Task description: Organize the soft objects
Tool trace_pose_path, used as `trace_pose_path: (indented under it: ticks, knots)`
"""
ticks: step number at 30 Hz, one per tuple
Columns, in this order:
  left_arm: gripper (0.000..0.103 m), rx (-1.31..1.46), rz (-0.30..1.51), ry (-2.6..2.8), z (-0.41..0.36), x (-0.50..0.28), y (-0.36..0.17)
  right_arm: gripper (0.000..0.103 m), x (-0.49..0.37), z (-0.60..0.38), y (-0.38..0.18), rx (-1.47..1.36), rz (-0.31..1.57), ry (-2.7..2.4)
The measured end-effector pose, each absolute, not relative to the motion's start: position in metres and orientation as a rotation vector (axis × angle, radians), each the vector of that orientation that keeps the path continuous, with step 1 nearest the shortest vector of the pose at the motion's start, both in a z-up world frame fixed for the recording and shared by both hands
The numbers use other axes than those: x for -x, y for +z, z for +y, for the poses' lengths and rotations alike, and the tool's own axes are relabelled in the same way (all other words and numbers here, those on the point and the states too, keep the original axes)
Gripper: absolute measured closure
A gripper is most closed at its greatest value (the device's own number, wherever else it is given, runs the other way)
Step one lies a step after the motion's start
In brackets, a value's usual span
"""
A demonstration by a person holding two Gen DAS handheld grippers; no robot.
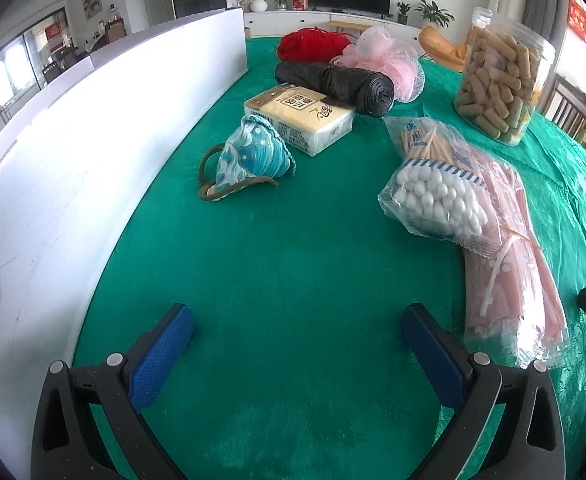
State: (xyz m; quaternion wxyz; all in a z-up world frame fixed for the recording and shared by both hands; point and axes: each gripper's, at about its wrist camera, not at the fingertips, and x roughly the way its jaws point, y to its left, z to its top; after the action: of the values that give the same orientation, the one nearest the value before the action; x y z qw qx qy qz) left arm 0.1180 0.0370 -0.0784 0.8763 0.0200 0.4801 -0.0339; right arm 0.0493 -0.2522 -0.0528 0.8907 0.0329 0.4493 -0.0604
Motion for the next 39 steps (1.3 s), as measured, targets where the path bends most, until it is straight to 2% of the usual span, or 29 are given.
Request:
trace_pose_path:
  ticks: [9,13,20,27,29,30,31,39]
  knots:
    - [0.000,0.193,0.990,-0.052,0.079,-0.114,-0.067,0.020,-0.053,-0.253,-0.047,-0.046,0.956,-0.142]
    - [0.000,0.159,0.956,-0.041,0.073,-0.110,-0.063,0.020,-0.064,-0.226,0.003,-0.032,0.790,-0.045]
    - [0.000,0.076,0.951,-0.045,0.061,-0.113,-0.062,0.020,-0.203,-0.130,0.038,0.085,0.900,0.209]
    - [0.000,0.123,0.932,-0.037,0.070,-0.111,-0.058,0.020,-0.331,-0.097,-0.009,-0.051,1.126,0.113]
    - [0.000,0.134,0.937,-0.039,0.072,-0.112,-0.059,0.026,-0.347,-0.097,-0.026,-0.096,1.176,0.098]
    - [0.000,0.136,0.939,-0.040,0.073,-0.113,-0.059,0.064,-0.346,-0.100,-0.029,-0.122,1.181,0.101]
    - [0.000,0.137,0.942,-0.042,0.072,-0.113,-0.059,0.073,-0.346,-0.103,-0.032,-0.166,1.194,0.112]
    - [0.000,0.127,0.976,-0.056,0.064,-0.119,-0.066,0.074,-0.262,-0.131,0.037,-0.077,1.013,0.224]
